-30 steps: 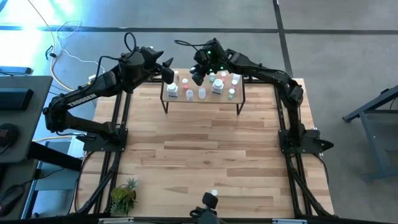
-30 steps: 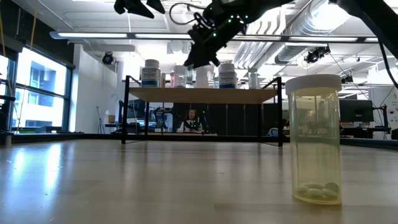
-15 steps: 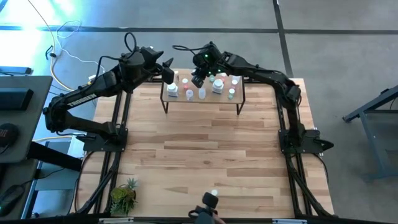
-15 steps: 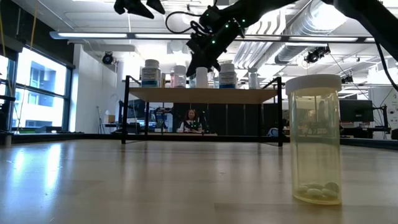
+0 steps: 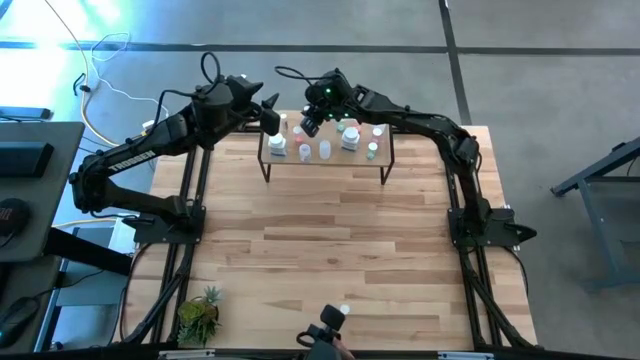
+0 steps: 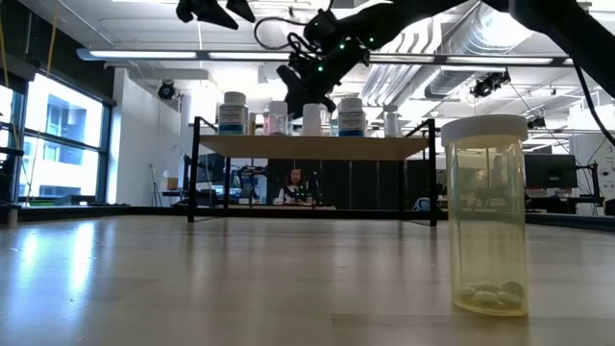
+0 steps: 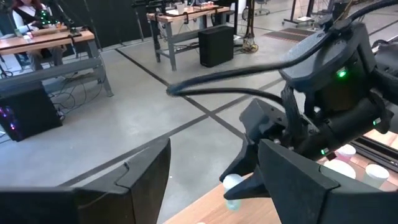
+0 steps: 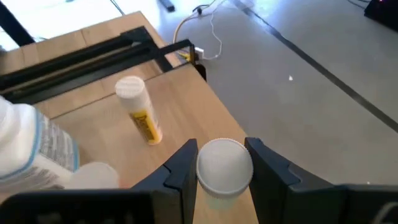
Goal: Pick and place medicine bottles onto shelf by color
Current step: Put the blue pill bottle on the shelf
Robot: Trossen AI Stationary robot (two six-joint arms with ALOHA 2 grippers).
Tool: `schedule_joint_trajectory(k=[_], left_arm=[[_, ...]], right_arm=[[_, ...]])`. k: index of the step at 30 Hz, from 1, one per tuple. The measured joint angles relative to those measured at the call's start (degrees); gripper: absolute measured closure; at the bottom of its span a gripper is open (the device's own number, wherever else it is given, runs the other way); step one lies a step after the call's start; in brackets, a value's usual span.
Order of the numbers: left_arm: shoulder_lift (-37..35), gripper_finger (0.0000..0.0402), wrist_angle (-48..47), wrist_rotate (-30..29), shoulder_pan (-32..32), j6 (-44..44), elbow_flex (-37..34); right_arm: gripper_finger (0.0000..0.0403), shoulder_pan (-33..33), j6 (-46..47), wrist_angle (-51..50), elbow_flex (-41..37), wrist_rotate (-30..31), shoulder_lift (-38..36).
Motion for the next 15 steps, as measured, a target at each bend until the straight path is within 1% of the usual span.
schedule_joint_trajectory(k=[6,15], left_arm=[[0.00,0.0170,-0.66,0.02,0.00,0.02,-0.02],[0.00,0.0170,-1.58,0.00,0.00,0.02,-0.02]], right_arm=[[0.0304,0.00,0.13,2.18,0.00,1.18,0.50],[0.0304,0.11,1.03,1.34,0.00,1.45,1.71]])
